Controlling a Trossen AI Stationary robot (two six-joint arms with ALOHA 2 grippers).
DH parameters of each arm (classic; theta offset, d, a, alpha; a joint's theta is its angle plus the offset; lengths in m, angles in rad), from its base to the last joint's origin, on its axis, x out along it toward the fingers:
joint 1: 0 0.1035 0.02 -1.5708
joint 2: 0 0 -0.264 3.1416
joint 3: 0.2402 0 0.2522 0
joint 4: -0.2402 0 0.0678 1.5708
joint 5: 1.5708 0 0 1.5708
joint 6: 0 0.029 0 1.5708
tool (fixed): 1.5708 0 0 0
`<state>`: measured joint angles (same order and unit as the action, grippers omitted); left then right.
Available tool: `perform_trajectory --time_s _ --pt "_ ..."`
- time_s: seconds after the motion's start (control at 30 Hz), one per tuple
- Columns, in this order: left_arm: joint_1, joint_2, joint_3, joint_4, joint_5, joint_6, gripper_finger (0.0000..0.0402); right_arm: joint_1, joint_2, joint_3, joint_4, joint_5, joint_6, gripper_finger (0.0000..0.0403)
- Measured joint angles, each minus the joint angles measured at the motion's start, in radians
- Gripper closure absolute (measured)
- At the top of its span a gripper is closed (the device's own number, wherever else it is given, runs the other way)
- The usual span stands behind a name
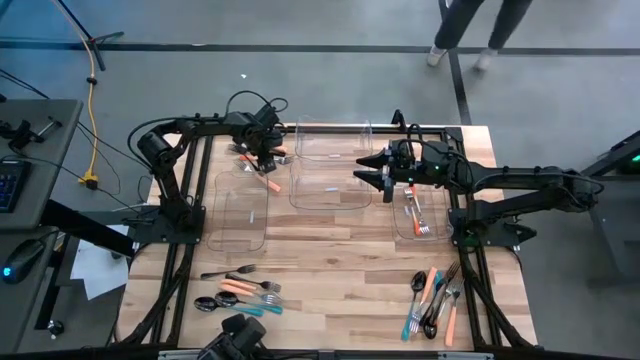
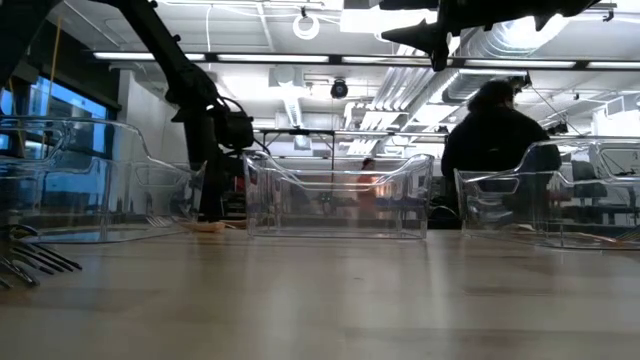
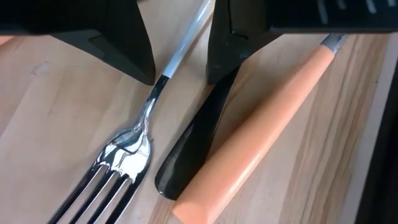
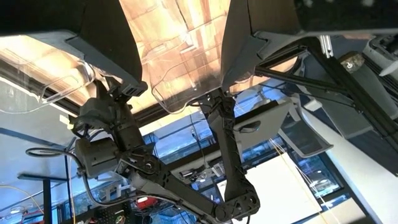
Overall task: Sort silverware by color (type)
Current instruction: Put the orange fork into the bottom right transparent bin
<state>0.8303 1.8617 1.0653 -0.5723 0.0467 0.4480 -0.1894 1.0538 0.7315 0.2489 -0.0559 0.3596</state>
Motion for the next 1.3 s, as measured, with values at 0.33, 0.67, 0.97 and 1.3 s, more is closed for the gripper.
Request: perform_trajectory --time_s 0.33,0.67,0.97,1.3 --pt "-0.019 -0.013 0.003 -0.028 0.003 0.024 0.039 0.0 0.0 0.0 -0.005 0.0 -0.001 0.0199" --pt "-0.015 -0.135 -0.002 -0.092 0.008 0.036 0.0399 0.0 0.0 0.0 -0.009 0.0 -0.001 0.0199" --pt "0.017 -0.303 0.0 -0.116 0.054 -0.032 0.0401 0.0 0.0 0.0 -0.008 0.0 -0.001 0.0199" --pt "0.013 -0.438 0.0 -0.111 0.196 -0.197 0.0401 0.0 0.0 0.0 -0.019 0.0 -0.001 0.0199"
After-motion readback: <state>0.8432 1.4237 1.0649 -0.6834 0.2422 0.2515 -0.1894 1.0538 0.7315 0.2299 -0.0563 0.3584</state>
